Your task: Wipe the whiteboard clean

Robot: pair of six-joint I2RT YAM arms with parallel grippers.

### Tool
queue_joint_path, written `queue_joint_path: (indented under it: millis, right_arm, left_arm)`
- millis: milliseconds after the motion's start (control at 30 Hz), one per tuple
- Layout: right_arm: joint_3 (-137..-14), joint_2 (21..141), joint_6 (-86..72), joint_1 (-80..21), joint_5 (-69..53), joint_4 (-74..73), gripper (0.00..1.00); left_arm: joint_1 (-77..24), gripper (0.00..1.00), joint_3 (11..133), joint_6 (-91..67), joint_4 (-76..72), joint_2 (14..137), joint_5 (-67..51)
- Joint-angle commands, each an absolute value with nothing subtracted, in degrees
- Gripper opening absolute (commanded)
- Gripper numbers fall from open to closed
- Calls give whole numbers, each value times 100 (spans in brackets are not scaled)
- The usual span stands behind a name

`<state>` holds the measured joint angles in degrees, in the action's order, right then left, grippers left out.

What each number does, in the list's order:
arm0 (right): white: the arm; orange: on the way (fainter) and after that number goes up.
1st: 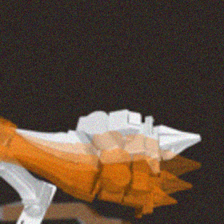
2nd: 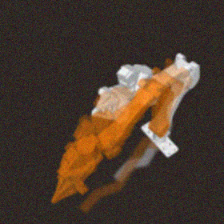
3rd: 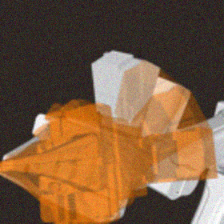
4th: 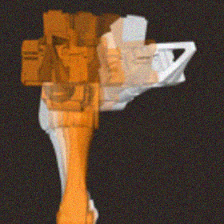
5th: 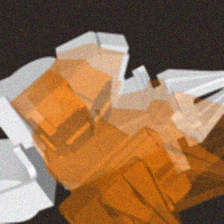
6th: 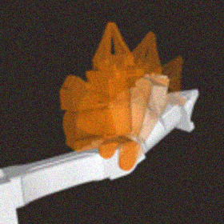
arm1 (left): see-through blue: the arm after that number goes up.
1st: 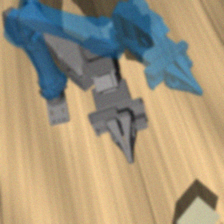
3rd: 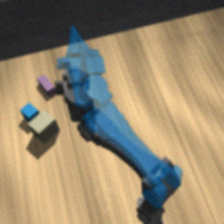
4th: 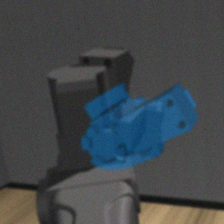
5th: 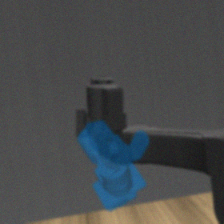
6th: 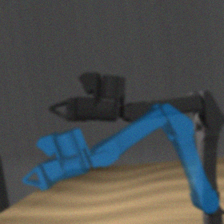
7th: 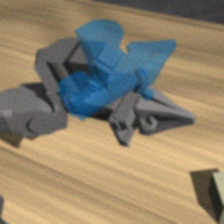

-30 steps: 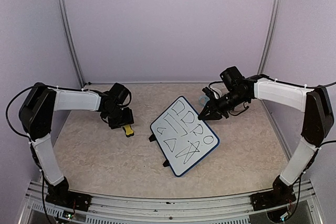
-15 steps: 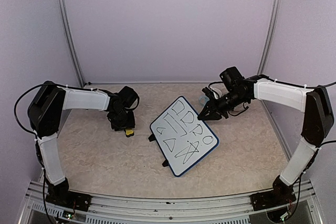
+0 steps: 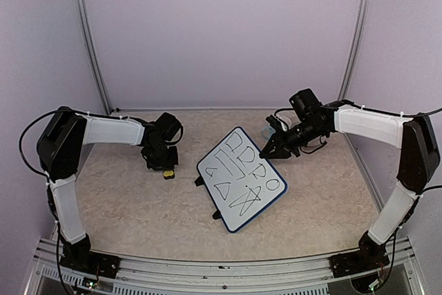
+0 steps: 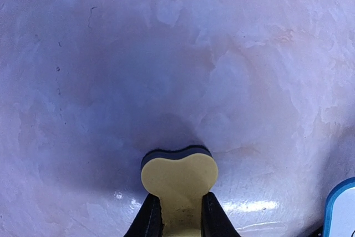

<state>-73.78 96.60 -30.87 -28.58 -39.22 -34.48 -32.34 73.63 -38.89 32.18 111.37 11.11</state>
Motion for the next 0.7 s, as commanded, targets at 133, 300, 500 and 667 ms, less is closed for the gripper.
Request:
queue_joint_path:
  millis: [133,300,500,667]
  right_arm:
    - [-7189,9646,-3291,-3005,-3999,-3260,5]
    - [-7237,9710,-3322,-3006,-3974,-3265,11]
    - [-7418,9811,-3423,-3006,-3897,-3320,19]
    - [-7580,9859,-3497,-3023,-3842,-3357,13]
  left_arm:
    - [-3439,0,7725,-2412,2456,10260,181]
    - [-3572,0,7582,-1826,1576,9680,-1072]
    - [-3914,0,8308,-1427,1776,10108,-1424]
    - [-4116,0,9161,-1565,2101,10737,-1545]
